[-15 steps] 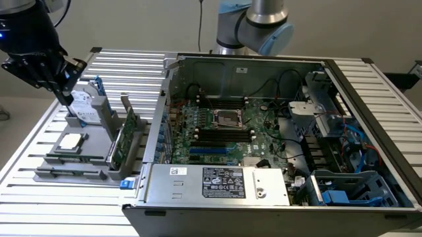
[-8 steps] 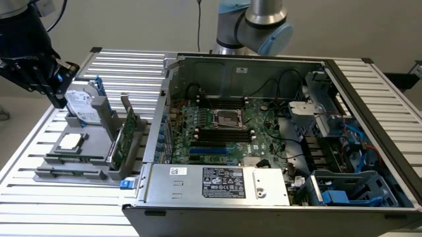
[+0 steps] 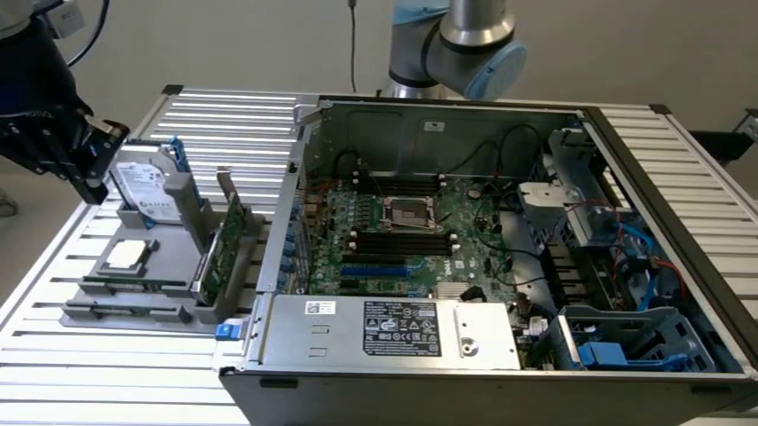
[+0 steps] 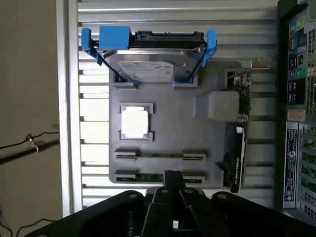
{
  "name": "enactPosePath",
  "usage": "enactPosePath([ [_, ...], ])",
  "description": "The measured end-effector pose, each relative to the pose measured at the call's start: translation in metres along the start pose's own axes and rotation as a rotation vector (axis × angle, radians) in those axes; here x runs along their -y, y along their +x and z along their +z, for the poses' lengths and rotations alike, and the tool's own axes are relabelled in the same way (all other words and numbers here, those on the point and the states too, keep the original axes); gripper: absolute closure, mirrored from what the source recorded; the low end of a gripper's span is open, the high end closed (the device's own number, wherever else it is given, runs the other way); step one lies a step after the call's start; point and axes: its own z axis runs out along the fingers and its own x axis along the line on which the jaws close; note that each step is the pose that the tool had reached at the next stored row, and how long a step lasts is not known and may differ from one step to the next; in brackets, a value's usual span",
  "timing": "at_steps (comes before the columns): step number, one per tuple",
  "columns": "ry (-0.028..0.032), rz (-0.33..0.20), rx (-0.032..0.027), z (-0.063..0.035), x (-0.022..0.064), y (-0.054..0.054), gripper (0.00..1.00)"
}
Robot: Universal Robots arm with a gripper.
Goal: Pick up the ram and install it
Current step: 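Reach for the ram, then pick up the ram and move it above insertion slot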
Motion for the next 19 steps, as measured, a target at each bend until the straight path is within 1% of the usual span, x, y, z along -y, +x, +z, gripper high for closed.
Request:
enactPosePath([
  [4,-0.0001,0.000,0.0000,-0.0002,0.0085,0.0000,0.89],
  [19,-0.0002,0.000,0.0000,-0.0002,0.0087,0.0000,0.89],
])
